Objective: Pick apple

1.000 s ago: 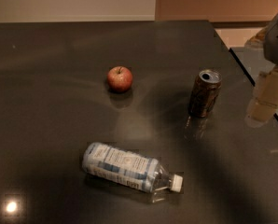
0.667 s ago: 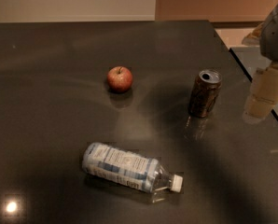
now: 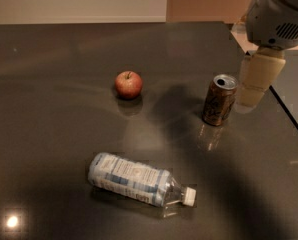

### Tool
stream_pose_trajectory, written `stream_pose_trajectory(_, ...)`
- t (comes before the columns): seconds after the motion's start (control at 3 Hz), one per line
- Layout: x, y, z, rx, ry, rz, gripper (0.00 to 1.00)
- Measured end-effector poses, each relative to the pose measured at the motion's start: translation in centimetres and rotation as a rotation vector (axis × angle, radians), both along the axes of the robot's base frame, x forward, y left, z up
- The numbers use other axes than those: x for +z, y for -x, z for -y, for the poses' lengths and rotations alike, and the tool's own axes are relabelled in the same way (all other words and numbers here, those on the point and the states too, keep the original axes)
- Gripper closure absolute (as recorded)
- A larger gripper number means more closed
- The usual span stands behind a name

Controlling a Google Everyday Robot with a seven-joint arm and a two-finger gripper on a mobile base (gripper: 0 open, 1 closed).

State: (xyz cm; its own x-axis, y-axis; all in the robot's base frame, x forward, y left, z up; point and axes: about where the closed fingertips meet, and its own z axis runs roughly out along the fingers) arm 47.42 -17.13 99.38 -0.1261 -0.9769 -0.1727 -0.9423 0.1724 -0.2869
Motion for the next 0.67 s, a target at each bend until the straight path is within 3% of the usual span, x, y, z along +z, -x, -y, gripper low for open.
stream_pose_trajectory(0.67,-1.1,-4.4,-4.3,0.019,-0.082,-0.025,0.00)
